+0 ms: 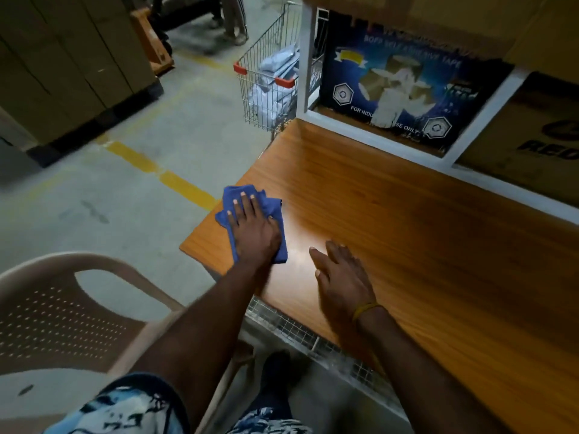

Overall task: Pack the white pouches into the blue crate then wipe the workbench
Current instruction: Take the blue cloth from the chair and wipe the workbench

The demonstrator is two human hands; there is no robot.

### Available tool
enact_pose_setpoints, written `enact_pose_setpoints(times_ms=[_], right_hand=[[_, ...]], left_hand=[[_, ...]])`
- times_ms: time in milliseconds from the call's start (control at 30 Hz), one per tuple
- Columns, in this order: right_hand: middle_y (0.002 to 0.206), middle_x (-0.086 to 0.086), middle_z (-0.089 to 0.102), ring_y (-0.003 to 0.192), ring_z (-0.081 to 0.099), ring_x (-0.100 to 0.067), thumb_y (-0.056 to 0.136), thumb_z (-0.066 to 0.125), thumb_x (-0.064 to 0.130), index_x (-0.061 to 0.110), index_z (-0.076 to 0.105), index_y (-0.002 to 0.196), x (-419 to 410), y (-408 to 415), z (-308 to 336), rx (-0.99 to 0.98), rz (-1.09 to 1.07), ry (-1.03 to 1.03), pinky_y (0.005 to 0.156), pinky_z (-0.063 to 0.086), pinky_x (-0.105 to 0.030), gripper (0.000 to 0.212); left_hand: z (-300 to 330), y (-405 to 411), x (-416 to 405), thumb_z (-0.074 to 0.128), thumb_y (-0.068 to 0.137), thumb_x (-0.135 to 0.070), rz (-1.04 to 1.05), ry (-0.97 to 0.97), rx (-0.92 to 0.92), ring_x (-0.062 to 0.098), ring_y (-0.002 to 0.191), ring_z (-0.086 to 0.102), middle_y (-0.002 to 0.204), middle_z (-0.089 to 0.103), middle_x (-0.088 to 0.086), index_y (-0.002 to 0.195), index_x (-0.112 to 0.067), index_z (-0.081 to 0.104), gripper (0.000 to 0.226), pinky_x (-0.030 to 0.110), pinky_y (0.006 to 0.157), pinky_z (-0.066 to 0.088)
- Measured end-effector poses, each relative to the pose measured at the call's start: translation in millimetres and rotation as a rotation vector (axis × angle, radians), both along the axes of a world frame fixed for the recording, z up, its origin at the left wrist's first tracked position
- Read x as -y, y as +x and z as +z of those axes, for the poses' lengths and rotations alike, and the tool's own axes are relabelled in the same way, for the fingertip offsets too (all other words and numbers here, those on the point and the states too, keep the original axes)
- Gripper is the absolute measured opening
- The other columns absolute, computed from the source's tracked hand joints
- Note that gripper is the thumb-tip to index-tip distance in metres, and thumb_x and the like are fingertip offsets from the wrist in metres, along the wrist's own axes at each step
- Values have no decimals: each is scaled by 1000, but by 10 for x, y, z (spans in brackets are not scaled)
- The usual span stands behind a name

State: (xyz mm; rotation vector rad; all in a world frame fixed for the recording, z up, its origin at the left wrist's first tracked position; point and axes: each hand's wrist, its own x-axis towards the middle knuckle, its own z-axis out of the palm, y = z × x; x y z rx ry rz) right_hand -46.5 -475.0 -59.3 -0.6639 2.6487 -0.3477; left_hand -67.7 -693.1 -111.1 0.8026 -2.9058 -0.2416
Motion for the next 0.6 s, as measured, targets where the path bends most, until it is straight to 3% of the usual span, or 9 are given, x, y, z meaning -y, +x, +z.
enact_pose_setpoints(times_ms=[333, 600], right_hand=[[163, 9, -16, 152, -10, -20, 104, 30, 40, 46, 5, 154, 406, -820, -66, 52, -111, 95, 123, 3, -46, 56], [165, 9, -8, 152, -6, -20, 101, 37, 47, 45, 15, 153, 577, -1412, -141, -35, -202, 11, 122, 3, -49, 56]], left_hand=[[67, -1568, 260, 28, 102, -37, -173, 53, 32, 37, 151, 1, 163, 6, 20, 157, -5, 9, 66, 51, 121, -1], [108, -2499, 316, 27, 101, -43, -490, 63, 42, 33, 151, 6, 164, 12, 13, 157, -8, 14, 67, 49, 121, 4]])
